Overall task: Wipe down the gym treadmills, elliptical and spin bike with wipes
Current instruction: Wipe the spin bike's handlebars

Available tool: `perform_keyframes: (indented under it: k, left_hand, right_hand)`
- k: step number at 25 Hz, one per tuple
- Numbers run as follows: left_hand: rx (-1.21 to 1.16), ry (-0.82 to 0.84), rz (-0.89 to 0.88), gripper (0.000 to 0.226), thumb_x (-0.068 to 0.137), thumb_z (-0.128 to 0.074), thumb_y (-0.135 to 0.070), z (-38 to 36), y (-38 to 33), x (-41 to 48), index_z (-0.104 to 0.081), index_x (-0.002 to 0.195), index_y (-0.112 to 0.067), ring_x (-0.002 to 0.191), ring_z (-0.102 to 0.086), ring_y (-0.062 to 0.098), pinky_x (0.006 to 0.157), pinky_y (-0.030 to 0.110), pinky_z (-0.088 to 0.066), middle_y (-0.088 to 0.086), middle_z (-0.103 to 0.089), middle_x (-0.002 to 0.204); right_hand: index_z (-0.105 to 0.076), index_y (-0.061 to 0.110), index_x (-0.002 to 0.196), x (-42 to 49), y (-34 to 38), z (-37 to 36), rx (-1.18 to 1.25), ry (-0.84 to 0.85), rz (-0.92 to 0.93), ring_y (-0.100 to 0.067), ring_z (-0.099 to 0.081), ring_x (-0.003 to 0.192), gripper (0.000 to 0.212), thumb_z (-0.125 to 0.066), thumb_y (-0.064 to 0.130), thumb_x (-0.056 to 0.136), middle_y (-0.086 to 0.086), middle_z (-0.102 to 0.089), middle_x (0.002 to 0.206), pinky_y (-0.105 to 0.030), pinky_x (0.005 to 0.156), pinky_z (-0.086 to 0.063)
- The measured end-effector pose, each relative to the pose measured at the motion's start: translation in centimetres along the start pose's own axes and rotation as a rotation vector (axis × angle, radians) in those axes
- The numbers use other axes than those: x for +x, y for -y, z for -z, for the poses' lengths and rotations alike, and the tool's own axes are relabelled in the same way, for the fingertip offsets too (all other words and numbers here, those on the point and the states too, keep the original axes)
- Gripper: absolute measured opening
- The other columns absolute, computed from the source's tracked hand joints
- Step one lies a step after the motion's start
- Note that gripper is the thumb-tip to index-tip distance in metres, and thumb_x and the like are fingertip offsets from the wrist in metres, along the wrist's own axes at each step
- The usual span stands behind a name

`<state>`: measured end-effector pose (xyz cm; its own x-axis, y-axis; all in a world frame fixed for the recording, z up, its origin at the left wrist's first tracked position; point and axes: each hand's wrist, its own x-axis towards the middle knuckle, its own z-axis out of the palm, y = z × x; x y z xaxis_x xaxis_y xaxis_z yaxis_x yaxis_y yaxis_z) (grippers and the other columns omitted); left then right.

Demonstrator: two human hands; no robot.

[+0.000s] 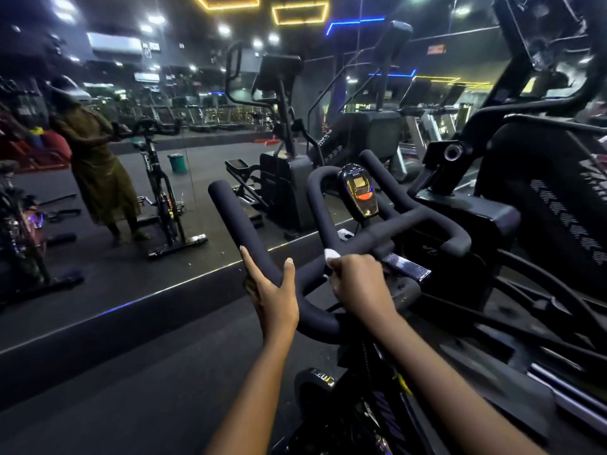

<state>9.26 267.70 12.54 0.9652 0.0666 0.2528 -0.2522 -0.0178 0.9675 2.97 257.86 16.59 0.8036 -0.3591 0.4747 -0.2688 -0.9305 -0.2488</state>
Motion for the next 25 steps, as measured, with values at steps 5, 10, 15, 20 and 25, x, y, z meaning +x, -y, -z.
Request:
perform_keyframes:
  k: [5, 10, 15, 20, 25]
  left_hand:
    - [0.003, -0.012, 0.018, 0.081, 0.090, -0.062, -0.026, -0.1, 0.4, 0.2, -0.011, 0.153, -0.023, 0.139, -0.027, 0.026, 0.108, 0.030, -0.022, 0.016, -0.030, 0.151]
    - [-0.016, -0.011, -0.003, 0.079, 0.091, -0.061, -0.024, -0.1, 0.2, 0.1, -0.011, 0.153, -0.022, 0.139, -0.027, 0.022, 0.105, 0.023, -0.020, 0.012, -0.029, 0.152]
    - [-0.028, -0.023, -0.016, 0.077, 0.092, -0.059, -0.023, 0.0, 0.2, 0.0, -0.012, 0.153, -0.021, 0.138, -0.028, 0.023, 0.103, 0.022, -0.020, 0.013, -0.029, 0.152]
    - [-0.022, -0.029, 0.006, 0.075, 0.092, -0.059, -0.025, -0.1, 0.5, 0.2, -0.014, 0.152, -0.022, 0.136, -0.032, 0.028, 0.105, 0.030, -0.025, 0.018, -0.033, 0.149]
    - [-0.012, 0.004, 0.002, 0.076, 0.093, -0.058, -0.024, 0.0, 0.1, 0.0, -0.012, 0.153, -0.022, 0.138, -0.029, 0.028, 0.106, 0.029, -0.023, 0.017, -0.030, 0.150]
  right_hand:
    - [-0.070, 0.014, 0.082, -2.8, 2.5, 0.4, 0.133, -0.030, 0.275, -0.034, -0.062, 0.063, 0.018, -0.061, 0.028, 0.076, -0.010, -0.066, 0.064, -0.028, 0.048, -0.036]
    - [-0.071, 0.014, 0.102, 3.0, -4.2, 1.9, -0.054, -0.104, -0.154, -0.039, -0.058, 0.096, 0.020, -0.056, 0.017, 0.089, -0.018, -0.069, 0.097, -0.036, 0.075, -0.041]
    - [-0.067, 0.020, 0.100, 1.4, -1.8, -0.9, -0.068, -0.055, -0.060, -0.037, -0.059, 0.095, 0.025, -0.050, 0.010, 0.086, -0.014, -0.068, 0.097, -0.035, 0.071, -0.041]
    - [-0.069, 0.016, 0.087, -2.2, 1.4, -0.5, 0.136, -0.026, 0.308, -0.027, -0.066, 0.069, 0.023, -0.057, 0.009, 0.068, -0.005, -0.069, 0.075, -0.029, 0.056, -0.043]
    - [-0.074, 0.023, 0.102, -1.6, -3.4, 3.4, 0.135, -0.120, 0.107, -0.028, -0.068, 0.078, 0.034, -0.070, 0.004, 0.074, -0.007, -0.073, 0.085, -0.031, 0.068, -0.049]
